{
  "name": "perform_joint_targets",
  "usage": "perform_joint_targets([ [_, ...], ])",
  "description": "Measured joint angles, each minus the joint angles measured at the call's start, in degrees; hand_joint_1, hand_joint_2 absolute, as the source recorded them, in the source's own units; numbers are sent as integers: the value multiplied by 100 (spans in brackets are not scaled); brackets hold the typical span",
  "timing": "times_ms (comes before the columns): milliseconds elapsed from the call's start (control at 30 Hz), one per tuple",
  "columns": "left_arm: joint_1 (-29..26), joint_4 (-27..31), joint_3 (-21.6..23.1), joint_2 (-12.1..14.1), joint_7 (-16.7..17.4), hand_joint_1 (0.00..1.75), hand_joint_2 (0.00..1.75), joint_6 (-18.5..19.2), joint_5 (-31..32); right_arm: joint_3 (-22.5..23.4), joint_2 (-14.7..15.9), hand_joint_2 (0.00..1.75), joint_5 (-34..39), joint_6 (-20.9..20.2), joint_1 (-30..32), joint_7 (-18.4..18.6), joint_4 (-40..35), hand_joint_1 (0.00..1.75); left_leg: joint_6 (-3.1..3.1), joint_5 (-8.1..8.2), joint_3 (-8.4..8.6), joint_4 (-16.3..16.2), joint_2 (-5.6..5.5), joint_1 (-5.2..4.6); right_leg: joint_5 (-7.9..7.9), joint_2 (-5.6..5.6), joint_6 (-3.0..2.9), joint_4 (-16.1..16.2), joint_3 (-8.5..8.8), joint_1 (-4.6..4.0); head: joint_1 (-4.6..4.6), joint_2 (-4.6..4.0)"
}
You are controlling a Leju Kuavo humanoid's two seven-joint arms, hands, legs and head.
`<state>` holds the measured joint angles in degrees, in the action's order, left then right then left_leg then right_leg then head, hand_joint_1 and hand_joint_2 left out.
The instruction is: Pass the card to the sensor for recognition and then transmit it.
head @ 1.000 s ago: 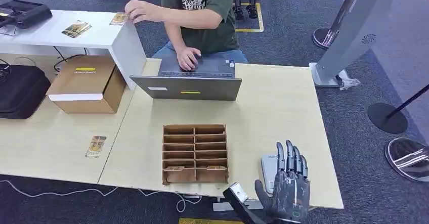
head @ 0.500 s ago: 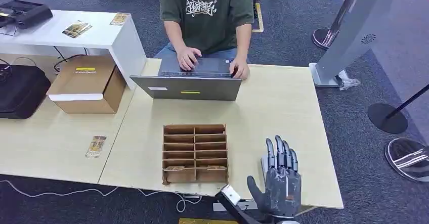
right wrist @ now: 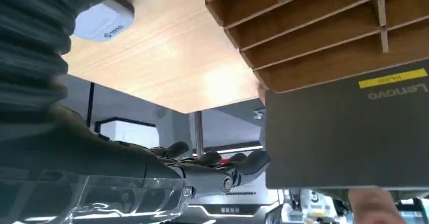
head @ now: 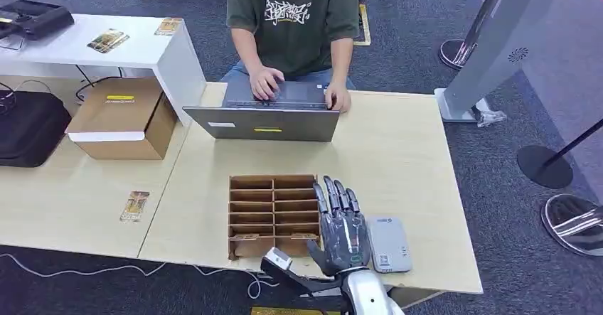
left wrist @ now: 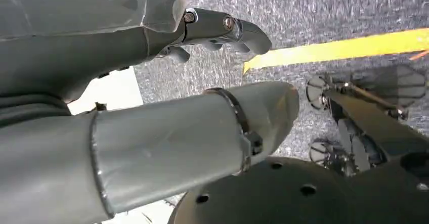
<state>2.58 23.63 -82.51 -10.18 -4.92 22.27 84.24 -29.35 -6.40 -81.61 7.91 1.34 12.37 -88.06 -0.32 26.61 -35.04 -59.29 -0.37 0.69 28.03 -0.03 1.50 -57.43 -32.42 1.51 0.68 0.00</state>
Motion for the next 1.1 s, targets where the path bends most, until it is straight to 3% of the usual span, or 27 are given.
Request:
perform_joint_targets([
  [400,47,-90,0,96,64,0,0,-61,15,37,-18,175,101,-391,14,498,151,0,0,1,0,0,1,0,0,1,0,0,-3,0,-2,0],
  [833,66,-147,0,140,90,0,0,-74,-13,59,-9,175,256,-466,64,490,169,0,0,1,0,0,1,0,0,2,0,0,-3,0,-2,0],
  [1100,66,-146,0,140,133,0,0,-77,-129,13,55,175,544,-697,142,721,173,0,0,1,0,0,1,0,0,2,0,0,-3,0,0,0],
])
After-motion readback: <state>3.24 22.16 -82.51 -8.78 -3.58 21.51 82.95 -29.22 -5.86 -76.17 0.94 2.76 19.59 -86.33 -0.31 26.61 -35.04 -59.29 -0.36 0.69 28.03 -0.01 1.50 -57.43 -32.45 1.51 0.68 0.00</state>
